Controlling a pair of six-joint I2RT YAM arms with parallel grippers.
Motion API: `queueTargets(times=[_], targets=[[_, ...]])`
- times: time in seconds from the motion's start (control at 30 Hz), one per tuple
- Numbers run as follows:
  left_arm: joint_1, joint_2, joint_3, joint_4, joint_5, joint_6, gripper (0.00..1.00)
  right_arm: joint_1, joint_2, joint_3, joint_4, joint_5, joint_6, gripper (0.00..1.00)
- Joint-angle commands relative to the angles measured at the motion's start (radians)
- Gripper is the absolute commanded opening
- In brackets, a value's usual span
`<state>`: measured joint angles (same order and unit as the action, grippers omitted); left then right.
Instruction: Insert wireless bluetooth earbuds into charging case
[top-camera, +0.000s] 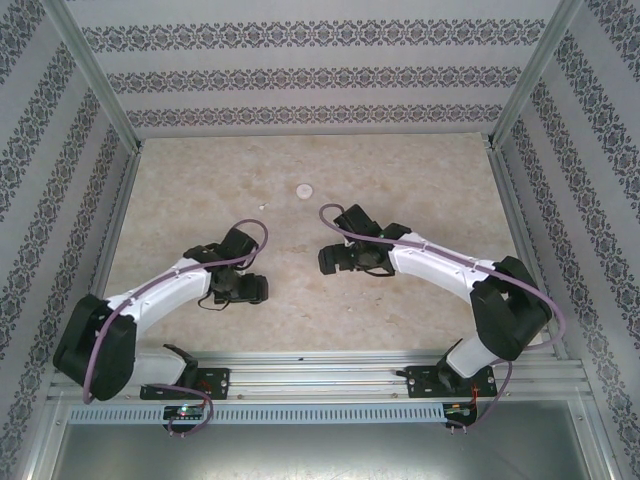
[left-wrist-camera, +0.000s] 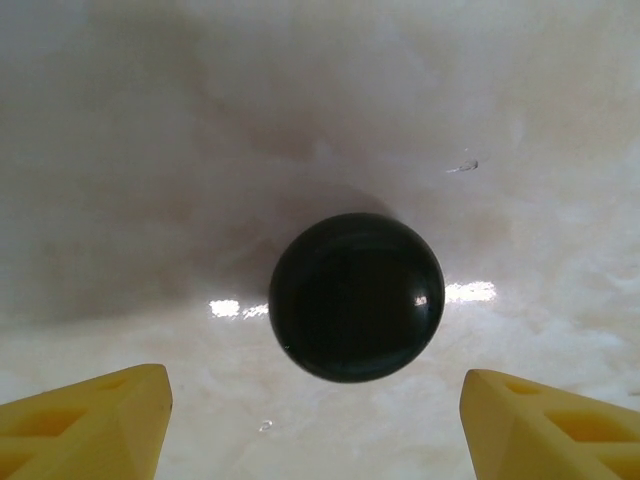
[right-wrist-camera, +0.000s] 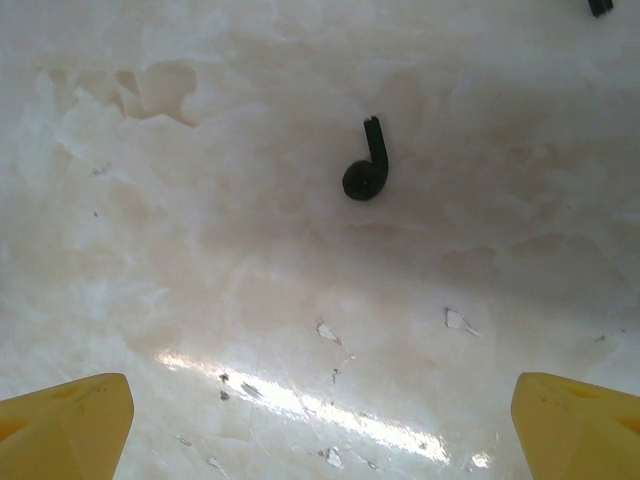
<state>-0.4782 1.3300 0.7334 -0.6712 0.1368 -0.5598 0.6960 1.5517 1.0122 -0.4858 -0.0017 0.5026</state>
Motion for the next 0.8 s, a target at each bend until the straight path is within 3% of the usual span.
queueTargets(times=[0.0, 0.43, 0.77], targets=[[-0.036, 0.045, 0.034, 0.036, -0.042, -0.033, 0.74, -0.01, -0.032, -0.022, -0.019, 0.006, 0.025, 0.97], [-0.051, 0.168, 0.056, 0.101, -0.065, -0.026, 0.71, -0.032, -0.037, -0.019, -0.036, -0.003, 0.027, 0.97], [-0.051, 0.2, 0.049, 0.104, -0.039, 0.006, 0.55, -0.061, -0.058, -0.02, -0.034, -0.039, 0.043, 0.97]])
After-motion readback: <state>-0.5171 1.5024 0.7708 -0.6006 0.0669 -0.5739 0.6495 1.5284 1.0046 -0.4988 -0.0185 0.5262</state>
